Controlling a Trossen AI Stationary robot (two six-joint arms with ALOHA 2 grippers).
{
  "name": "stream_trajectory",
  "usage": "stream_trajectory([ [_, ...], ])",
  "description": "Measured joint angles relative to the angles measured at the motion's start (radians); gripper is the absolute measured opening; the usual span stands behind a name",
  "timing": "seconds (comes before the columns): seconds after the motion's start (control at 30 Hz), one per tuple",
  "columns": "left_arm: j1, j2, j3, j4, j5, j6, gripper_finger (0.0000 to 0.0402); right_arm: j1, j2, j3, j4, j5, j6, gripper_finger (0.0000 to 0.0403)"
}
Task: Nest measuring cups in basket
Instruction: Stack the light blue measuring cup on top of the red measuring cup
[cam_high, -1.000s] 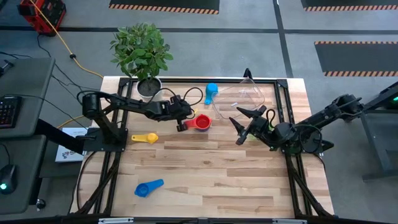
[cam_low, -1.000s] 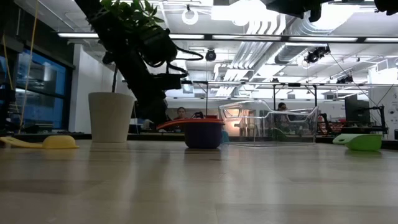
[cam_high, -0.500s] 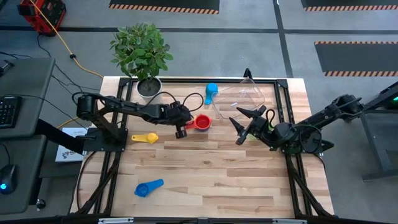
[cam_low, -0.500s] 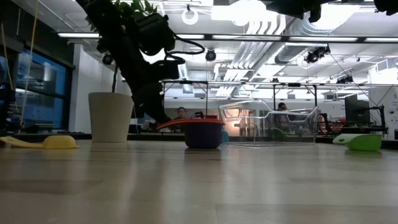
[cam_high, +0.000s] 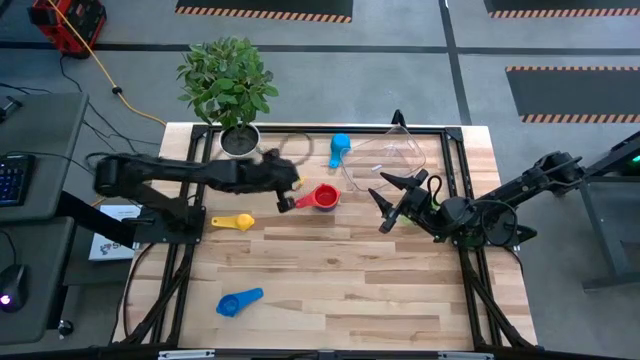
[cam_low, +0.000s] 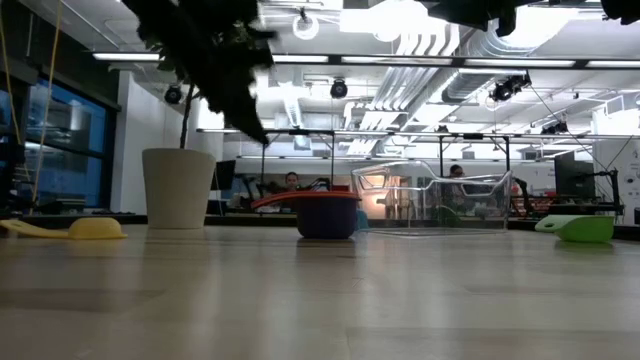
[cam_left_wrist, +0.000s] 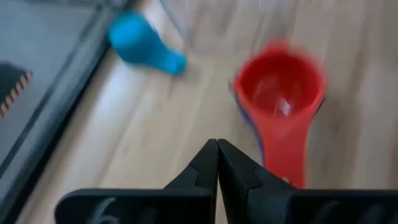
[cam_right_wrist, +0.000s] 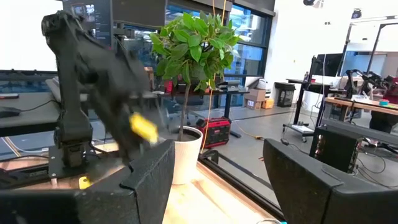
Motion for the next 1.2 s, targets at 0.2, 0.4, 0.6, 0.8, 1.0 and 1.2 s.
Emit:
stream_trajectory([
  [0.2, -0.055, -0.296, -0.174, 0.256, 0.002, -0.060, 0.0000, 0.000, 0.000, 0.000, 0.000, 0.004, 0.008, 0.0236],
  [0.4, -0.129, -0.509, -0.433, 0.630, -0.020, -0.076, 0.0000, -0.020, 0.000, 0.000, -0.001, -0.017, 0.061, 0.0236],
  [0.6, -0.140, -0.623, -0.511, 0.726, -0.035, -0.082, 0.0000, -0.054, 0.000, 0.000, -0.035, -0.060, 0.112, 0.0236],
  [0.8, -0.140, -0.633, -0.511, 0.712, -0.031, -0.073, 0.0000, -0.082, 0.000, 0.000, -0.082, -0.088, 0.175, 0.0236],
  [1.0, -0.140, -0.632, -0.511, 0.728, -0.031, -0.054, 0.0000, -0.213, 0.001, 0.027, -0.212, -0.116, 0.332, 0.0215],
  [1.2, -0.139, -0.632, -0.511, 0.750, -0.031, -0.020, 0.0000, -0.531, 0.101, 0.340, -0.709, -0.413, 0.525, 0.0053],
])
